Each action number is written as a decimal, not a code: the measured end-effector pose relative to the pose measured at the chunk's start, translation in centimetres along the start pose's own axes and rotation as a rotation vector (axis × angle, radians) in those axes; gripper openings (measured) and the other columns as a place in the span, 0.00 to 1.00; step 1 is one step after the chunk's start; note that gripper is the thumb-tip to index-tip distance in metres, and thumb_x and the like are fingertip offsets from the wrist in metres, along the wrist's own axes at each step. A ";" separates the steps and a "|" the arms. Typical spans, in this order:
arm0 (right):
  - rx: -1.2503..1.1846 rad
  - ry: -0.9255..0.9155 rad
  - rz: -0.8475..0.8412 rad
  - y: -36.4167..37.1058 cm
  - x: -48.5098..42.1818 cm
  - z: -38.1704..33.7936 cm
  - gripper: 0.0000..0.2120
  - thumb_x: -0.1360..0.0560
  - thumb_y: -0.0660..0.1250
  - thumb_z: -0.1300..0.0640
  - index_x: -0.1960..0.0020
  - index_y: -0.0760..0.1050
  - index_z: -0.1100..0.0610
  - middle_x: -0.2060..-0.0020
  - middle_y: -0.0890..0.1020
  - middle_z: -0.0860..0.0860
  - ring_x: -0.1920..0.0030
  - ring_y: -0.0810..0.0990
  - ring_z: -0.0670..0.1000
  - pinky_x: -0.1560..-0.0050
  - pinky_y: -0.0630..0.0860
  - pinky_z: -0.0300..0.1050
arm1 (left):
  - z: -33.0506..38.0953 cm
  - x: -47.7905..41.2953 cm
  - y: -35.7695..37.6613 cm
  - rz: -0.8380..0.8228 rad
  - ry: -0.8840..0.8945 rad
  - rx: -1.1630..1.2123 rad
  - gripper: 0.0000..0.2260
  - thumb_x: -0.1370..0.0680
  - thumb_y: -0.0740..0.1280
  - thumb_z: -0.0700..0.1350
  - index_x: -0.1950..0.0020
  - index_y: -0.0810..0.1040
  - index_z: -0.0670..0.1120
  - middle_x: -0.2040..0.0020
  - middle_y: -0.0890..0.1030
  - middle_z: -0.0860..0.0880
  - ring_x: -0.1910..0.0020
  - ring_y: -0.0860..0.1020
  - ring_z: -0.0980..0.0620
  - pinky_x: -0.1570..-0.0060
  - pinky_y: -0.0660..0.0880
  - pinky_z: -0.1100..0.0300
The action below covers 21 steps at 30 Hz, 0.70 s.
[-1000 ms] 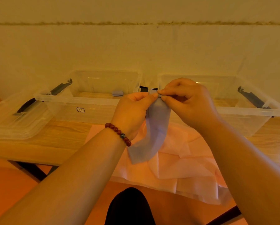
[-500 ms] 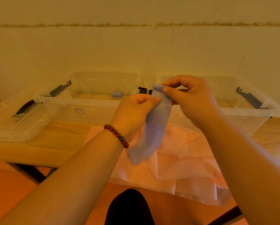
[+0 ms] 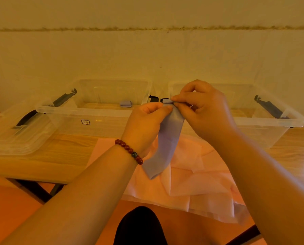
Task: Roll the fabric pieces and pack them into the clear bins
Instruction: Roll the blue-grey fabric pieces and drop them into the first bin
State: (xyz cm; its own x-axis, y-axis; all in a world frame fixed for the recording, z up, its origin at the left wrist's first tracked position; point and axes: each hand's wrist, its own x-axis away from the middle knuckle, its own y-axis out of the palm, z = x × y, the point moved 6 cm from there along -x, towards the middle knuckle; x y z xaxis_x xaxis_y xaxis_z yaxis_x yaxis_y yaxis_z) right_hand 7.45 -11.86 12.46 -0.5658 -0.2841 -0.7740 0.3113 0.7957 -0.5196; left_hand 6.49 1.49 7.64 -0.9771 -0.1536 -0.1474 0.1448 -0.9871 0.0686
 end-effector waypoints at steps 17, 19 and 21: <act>-0.449 0.548 -0.164 0.9 0.3 2.0 0.06 0.26 0.72 0.62 0.57 0.81 0.51 0.61 0.83 0.50 0.62 0.82 0.45 0.59 0.80 0.36 | 0.0 0.1 -0.2 0.032 0.073 -0.087 0.14 0.21 0.65 0.45 0.66 0.80 0.50 0.67 0.79 0.53 0.64 0.77 0.57 0.65 0.73 0.63; -0.476 0.574 -0.186 1.0 0.2 2.2 0.04 0.28 0.73 0.61 0.56 0.82 0.53 0.59 0.84 0.53 0.59 0.82 0.48 0.52 0.81 0.44 | -0.3 0.0 -0.2 0.010 0.058 -0.057 0.11 0.21 0.65 0.45 0.62 0.81 0.50 0.60 0.83 0.47 0.56 0.80 0.51 0.56 0.76 0.55; -0.475 0.596 -0.189 1.1 0.2 2.2 0.02 0.28 0.73 0.61 0.57 0.82 0.55 0.58 0.85 0.56 0.57 0.83 0.50 0.48 0.80 0.50 | -0.5 -0.2 -0.2 -0.002 0.049 -0.042 0.11 0.21 0.65 0.45 0.61 0.82 0.50 0.56 0.83 0.45 0.53 0.80 0.50 0.53 0.75 0.52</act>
State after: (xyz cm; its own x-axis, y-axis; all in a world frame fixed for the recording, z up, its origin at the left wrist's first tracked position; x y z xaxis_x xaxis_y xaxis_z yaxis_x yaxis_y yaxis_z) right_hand 9.36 -12.27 10.95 -0.9328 -0.2091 -0.2935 -0.1147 0.9443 -0.3083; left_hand 6.70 1.67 7.19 -0.9687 -0.1523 -0.1962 0.1500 -0.9883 0.0268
